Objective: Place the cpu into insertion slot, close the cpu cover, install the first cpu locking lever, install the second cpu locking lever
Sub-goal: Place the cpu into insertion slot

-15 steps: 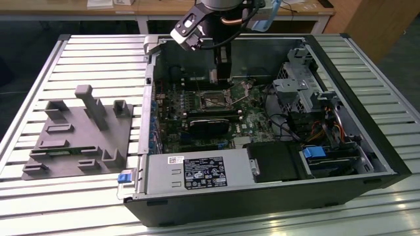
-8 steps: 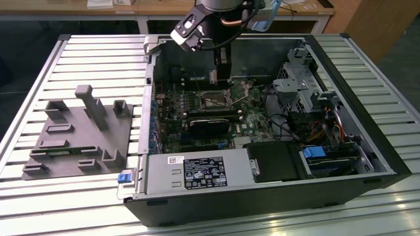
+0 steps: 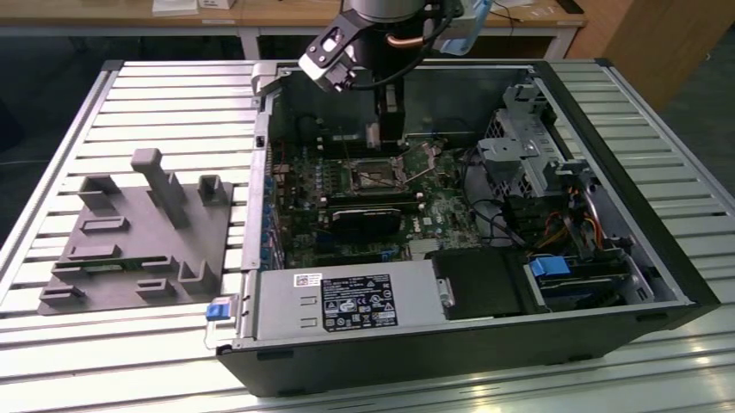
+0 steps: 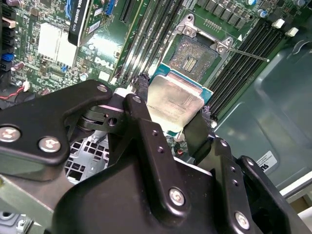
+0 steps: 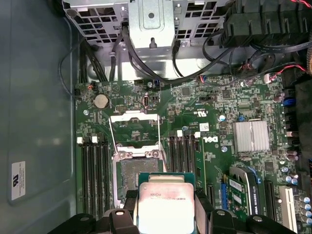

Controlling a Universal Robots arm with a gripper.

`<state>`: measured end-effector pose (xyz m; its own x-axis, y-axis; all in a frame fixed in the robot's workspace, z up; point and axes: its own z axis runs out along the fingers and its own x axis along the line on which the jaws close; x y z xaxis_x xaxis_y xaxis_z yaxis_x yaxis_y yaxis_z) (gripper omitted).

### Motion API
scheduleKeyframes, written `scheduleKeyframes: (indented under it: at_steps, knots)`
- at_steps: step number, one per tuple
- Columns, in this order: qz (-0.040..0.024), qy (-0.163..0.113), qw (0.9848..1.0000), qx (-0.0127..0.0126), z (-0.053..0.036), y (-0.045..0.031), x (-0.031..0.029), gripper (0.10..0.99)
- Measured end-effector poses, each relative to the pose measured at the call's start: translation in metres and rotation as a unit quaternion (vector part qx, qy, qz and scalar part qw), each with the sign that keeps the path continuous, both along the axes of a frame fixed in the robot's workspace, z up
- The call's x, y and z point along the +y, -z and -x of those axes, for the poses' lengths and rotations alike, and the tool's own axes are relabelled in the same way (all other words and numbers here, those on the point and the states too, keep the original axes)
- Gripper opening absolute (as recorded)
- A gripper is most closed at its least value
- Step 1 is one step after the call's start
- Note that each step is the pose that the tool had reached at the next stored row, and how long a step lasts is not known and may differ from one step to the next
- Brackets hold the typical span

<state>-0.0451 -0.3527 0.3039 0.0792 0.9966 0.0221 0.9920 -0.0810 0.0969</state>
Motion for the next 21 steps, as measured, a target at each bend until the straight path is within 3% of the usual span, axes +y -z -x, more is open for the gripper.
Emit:
scheduleKeyframes:
  at_steps: [7,11,21]
  knots:
    - [0.0,-0.002,1.0,0.0,0.0,0.0081,0.0005,0.541]
    - [0.0003,-0.025,0.9997,0.0,0.0001,0.0124,0.0007,0.541]
    - [0.0003,-0.032,0.9995,-0.0001,0.0001,0.0171,0.0007,0.541]
